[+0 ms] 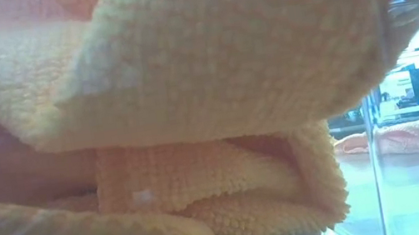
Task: Sort microfiber towel by color & place in baskets
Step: Put the yellow towel into the left transparent bin
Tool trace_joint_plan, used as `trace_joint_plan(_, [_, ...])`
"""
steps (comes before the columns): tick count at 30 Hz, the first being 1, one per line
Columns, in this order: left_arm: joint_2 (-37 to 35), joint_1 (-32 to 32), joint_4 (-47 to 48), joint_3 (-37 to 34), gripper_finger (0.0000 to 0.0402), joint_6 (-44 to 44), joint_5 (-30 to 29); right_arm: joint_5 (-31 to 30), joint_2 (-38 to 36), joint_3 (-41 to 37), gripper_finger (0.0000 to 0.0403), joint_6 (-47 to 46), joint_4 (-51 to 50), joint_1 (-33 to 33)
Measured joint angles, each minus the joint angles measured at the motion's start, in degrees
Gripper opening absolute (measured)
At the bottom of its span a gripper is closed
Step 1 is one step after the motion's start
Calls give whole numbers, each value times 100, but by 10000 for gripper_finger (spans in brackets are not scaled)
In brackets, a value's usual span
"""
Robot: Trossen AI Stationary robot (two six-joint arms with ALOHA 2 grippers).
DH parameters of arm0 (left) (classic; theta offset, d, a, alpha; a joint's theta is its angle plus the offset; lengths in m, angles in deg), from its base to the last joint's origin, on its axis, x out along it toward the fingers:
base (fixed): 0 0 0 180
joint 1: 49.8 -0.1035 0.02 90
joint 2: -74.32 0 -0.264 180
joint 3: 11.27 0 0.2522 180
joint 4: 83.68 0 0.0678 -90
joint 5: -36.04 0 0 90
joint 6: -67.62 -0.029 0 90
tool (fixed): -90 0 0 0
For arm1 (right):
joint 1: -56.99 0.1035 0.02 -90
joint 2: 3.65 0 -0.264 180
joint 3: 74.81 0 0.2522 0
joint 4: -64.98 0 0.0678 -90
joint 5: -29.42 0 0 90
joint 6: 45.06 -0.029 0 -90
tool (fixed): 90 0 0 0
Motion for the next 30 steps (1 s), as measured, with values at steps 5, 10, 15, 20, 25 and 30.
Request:
trace_joint_plan(5, [-3,307,488,1,0,609,-1852,-59,0,0,7,-26,62,0])
trace_joint_plan(10, [246,377,-275,15,0,475,210,-193,0,0,7,-6,171,2])
trace_joint_plan(15, [615,777,-310,-13,0,635,-731,-108,0,0,7,-264,447,0])
trace_joint_plan(20, [1100,1009,-598,14,0,1020,216,-185,0,0,2,-222,382,2])
trace_joint_plan(25, [1581,1506,-522,281,0,1424,395,-95,0,0,1,-157,379,2])
trace_joint_plan(30, [2003,2025,-268,811,0,1711,199,-89,0,0,1,-119,343,2])
